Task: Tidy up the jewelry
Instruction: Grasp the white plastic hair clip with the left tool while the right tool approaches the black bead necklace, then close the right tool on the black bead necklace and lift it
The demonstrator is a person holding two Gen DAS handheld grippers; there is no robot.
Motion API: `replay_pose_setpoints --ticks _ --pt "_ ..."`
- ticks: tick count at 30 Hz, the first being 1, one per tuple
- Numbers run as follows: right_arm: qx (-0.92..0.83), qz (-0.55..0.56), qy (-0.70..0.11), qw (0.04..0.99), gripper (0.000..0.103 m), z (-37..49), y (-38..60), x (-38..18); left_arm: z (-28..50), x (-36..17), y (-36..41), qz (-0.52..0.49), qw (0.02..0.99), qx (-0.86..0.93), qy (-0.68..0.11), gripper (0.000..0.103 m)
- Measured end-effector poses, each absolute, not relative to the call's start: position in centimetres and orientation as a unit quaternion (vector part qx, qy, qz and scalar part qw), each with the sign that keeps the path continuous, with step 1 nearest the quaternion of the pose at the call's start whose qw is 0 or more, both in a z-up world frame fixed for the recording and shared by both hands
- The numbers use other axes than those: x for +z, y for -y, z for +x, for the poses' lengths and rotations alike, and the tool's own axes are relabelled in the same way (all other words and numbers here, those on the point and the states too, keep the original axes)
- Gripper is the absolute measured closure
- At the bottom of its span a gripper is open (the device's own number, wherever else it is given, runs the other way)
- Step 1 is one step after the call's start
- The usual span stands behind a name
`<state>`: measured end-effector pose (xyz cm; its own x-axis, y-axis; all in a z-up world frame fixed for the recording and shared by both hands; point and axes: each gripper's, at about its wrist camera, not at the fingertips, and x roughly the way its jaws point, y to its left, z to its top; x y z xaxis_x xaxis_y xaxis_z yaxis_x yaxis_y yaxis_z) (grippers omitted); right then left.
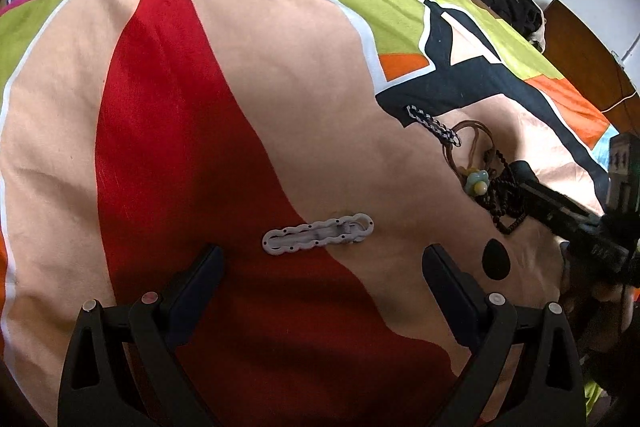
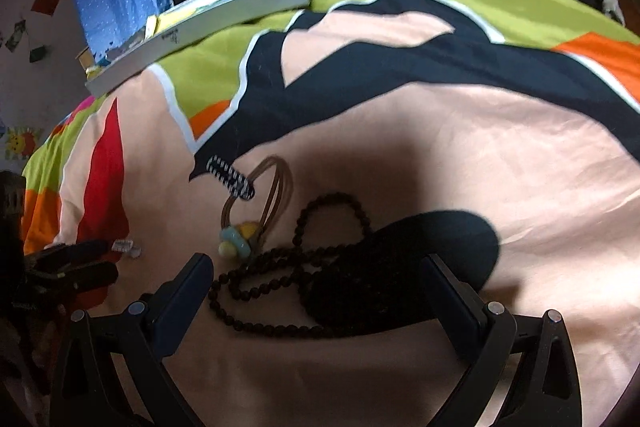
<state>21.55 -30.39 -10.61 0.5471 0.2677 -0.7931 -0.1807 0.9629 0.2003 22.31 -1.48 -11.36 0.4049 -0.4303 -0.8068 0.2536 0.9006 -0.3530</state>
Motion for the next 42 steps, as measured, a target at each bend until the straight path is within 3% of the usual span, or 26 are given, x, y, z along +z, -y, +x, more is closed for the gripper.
replay_pose_setpoints --ticks 15,18,22,25,28,30,31,33,35,40,42 --pt "0.157 0.049 -0.482 0.861 0.000 21.6 29.4 -12.3 22.2 -11.9 2.2 -0.037 0.838 -0.200 -0.507 0.007" --pt "0.154 0.050 -0.478 0.863 0.000 21.5 29.6 -12.3 22.3 -12.0 2.3 -0.033 0.842 -0.195 -0.502 0.012" --pt "0.155 0.053 -0.472 0.866 0.000 21.3 29.6 -12.2 22.4 -12.0 2.1 -0.034 0.847 -0.187 -0.496 0.026" --pt "0.158 0.053 -0.467 0.868 0.006 21.1 29.5 -12.2 22.4 -12.0 1.8 -0.037 0.851 -0.179 -0.493 0.037" --pt "0.166 0.055 -0.463 0.869 0.022 21.1 29.0 -12.0 22.4 -12.0 1.8 -0.035 0.853 -0.173 -0.491 0.049" --pt "0.177 0.056 -0.463 0.867 0.040 21.0 28.6 -12.0 22.3 -11.9 1.9 -0.031 0.853 -0.173 -0.491 0.053" --pt "0.182 0.055 -0.463 0.866 0.045 20.9 28.4 -12.0 22.3 -11.9 2.0 -0.024 0.853 -0.172 -0.492 0.062" --pt "0.193 0.051 -0.464 0.863 0.066 20.7 27.8 -12.0 22.1 -11.8 2.5 -0.004 0.853 -0.170 -0.493 0.076" --pt "0.200 0.047 -0.464 0.862 0.076 20.6 27.2 -12.0 21.9 -11.7 2.8 0.009 0.851 -0.173 -0.495 0.087" --pt "0.207 0.051 -0.460 0.862 0.084 19.9 26.8 -11.8 21.8 -11.8 2.8 0.009 0.851 -0.180 -0.494 0.092" --pt "0.210 0.056 -0.456 0.863 0.087 19.5 26.8 -11.6 21.8 -11.8 2.5 -0.003 0.849 -0.185 -0.496 0.100"
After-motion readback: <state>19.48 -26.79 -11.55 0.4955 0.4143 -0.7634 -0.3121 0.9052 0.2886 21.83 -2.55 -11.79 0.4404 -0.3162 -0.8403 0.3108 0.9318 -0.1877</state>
